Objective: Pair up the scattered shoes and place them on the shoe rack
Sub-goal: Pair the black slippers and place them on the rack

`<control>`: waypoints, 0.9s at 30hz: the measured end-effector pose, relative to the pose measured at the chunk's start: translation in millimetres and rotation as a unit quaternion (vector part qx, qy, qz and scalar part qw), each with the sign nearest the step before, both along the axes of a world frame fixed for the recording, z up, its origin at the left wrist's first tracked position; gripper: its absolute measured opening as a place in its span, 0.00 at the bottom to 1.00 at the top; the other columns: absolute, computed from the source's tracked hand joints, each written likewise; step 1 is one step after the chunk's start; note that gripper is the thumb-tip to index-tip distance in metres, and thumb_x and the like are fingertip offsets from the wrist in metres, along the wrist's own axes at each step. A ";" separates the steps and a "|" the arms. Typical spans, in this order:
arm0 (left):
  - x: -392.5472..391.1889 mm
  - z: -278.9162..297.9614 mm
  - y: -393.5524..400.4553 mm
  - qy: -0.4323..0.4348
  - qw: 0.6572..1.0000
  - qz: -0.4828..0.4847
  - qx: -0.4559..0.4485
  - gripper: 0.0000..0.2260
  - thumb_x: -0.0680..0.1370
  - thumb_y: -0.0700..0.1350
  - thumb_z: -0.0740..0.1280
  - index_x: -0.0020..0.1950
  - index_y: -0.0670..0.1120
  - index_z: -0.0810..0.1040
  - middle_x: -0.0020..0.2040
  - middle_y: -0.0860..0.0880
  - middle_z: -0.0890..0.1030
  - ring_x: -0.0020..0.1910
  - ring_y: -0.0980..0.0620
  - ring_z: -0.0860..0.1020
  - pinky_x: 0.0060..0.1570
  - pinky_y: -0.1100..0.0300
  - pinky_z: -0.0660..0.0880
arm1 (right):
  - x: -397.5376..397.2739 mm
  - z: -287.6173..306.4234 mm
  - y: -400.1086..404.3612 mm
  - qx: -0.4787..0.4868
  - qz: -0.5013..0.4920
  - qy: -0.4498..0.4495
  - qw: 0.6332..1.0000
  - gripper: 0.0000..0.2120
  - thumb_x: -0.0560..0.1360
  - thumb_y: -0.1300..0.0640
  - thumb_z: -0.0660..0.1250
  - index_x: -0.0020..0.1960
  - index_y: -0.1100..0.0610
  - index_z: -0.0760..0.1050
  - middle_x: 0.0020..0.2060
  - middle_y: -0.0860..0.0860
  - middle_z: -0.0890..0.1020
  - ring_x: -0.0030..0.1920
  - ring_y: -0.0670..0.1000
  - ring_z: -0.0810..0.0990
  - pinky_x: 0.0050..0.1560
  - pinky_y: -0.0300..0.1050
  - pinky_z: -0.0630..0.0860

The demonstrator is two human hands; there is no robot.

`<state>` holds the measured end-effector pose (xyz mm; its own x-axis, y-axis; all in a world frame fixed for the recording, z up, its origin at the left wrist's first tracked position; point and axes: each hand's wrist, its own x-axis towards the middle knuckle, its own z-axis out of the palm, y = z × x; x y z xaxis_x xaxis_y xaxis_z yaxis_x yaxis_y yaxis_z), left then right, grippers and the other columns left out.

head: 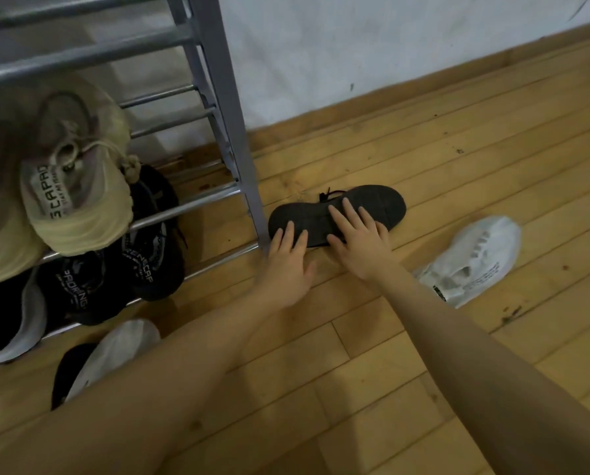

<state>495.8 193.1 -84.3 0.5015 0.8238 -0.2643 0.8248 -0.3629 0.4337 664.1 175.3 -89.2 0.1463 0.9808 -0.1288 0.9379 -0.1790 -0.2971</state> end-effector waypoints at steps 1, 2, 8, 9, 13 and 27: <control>-1.4 -3.2 2.2 0.013 1.000 -0.009 0.003 0.28 0.80 0.54 0.54 0.76 0.48 0.48 0.77 0.45 0.43 0.75 0.45 0.42 0.73 0.47 0.47 | 1.4 -0.7 6.0 -0.007 0.006 -0.004 1.000 0.28 0.79 0.42 0.52 0.76 0.44 0.46 0.77 0.48 0.47 0.75 0.57 0.50 0.71 0.57 0.52; -3.2 -6.0 3.5 0.022 1.000 -0.015 0.014 0.28 0.80 0.55 0.54 0.76 0.47 0.48 0.77 0.45 0.44 0.75 0.45 0.43 0.72 0.47 0.47 | 2.6 -1.6 11.3 -0.011 0.012 -0.014 1.000 0.30 0.79 0.41 0.53 0.76 0.44 0.46 0.77 0.48 0.47 0.74 0.59 0.52 0.70 0.57 0.54; -10.5 -10.2 -9.0 0.011 0.995 -0.016 0.093 0.27 0.79 0.55 0.57 0.75 0.50 0.53 0.76 0.45 0.55 0.75 0.44 0.46 0.71 0.45 0.51 | 5.0 -3.9 17.2 -0.024 0.055 -0.096 0.994 0.34 0.73 0.36 0.54 0.75 0.40 0.44 0.75 0.49 0.54 0.66 0.62 0.58 0.63 0.56 0.55; -10.7 -9.9 -12.1 0.001 0.995 -0.018 0.097 0.27 0.79 0.55 0.57 0.75 0.50 0.53 0.75 0.45 0.57 0.75 0.43 0.46 0.71 0.45 0.50 | 5.3 -3.5 14.5 -0.027 0.059 -0.100 0.993 0.34 0.73 0.35 0.54 0.75 0.39 0.45 0.74 0.51 0.55 0.65 0.62 0.58 0.63 0.56 0.55; -13.0 -8.3 -17.5 -0.039 0.993 0.002 0.108 0.29 0.78 0.53 0.59 0.76 0.50 0.50 0.73 0.43 0.58 0.75 0.42 0.49 0.71 0.43 0.53 | 6.0 -6.0 -10.7 -0.015 0.047 -0.062 0.997 0.33 0.69 0.35 0.55 0.72 0.38 0.52 0.71 0.51 0.58 0.69 0.61 0.54 0.66 0.59 0.51; -47.4 -10.2 -90.7 -0.037 0.996 -0.076 0.035 0.39 0.73 0.61 0.65 0.76 0.46 0.51 0.73 0.46 0.56 0.69 0.45 0.60 0.68 0.52 0.61 | -14.5 -13.5 -100.6 -0.077 0.098 0.099 0.987 0.30 0.76 0.41 0.57 0.73 0.33 0.44 0.75 0.40 0.40 0.71 0.44 0.30 0.67 0.52 0.26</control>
<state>448.4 102.4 -94.5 0.6380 0.7518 -0.1664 0.7247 -0.5132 0.4598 649.6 74.7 -102.7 -0.0874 0.9541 -0.2865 0.8858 -0.0571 -0.4605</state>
